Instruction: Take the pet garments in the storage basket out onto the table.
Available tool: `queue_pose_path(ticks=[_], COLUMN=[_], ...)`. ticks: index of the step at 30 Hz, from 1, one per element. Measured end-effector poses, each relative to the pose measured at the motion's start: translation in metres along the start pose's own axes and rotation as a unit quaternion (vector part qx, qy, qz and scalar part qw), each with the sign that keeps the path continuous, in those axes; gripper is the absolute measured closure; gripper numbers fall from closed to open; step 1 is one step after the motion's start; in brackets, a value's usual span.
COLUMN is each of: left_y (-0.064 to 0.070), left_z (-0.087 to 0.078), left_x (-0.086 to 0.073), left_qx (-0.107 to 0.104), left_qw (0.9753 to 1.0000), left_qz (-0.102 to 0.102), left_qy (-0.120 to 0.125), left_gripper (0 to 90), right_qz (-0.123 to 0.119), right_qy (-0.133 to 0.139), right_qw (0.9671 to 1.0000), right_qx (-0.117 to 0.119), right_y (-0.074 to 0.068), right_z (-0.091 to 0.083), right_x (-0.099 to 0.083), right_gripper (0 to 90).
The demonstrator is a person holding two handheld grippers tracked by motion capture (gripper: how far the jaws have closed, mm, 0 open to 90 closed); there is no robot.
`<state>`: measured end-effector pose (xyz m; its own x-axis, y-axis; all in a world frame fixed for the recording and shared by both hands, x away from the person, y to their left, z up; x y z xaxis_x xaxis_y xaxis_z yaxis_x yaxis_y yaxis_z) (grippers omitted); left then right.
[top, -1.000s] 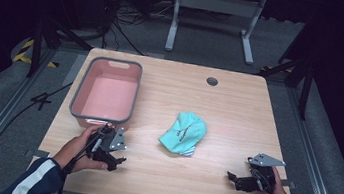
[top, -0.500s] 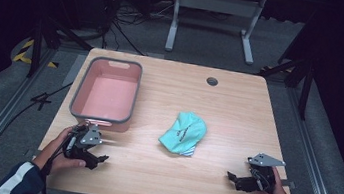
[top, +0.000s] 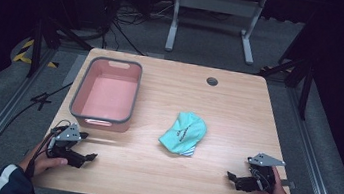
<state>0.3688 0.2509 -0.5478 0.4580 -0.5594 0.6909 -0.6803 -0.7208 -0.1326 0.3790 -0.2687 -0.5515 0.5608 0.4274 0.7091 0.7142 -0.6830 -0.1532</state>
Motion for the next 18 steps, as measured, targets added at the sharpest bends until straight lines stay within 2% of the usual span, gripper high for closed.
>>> queue_pose_path(ticks=[10,18], left_y=[0.0006,0.0], left_z=[0.0001,0.0012], left_x=[0.0,0.0007], left_qx=[0.005,0.002], left_qw=[1.0,1.0], left_qz=[-0.006,-0.002], left_qy=[-0.002,-0.003], left_gripper=[14.4,13.1], right_qz=[0.003,0.004], right_qy=[0.0,0.001], right_qw=[1.0,1.0], right_qx=[-0.004,-0.006], right_y=[-0.0006,-0.0007], right_z=[-0.0017,-0.0019], right_x=[-0.0019,-0.002], right_gripper=[0.4,0.4])
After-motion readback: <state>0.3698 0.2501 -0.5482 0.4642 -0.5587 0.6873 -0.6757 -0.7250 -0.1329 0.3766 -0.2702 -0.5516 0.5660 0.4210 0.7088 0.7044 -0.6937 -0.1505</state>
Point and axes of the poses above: each handheld gripper's, and its own axes: z roughly forward along the jaws, x roughly out of its top, y roughly to its right, the point moved 9 cm from there along z, roughly forward along the jaws, and after that the axes turned 12 degrees about x, right-handed, at the moved point
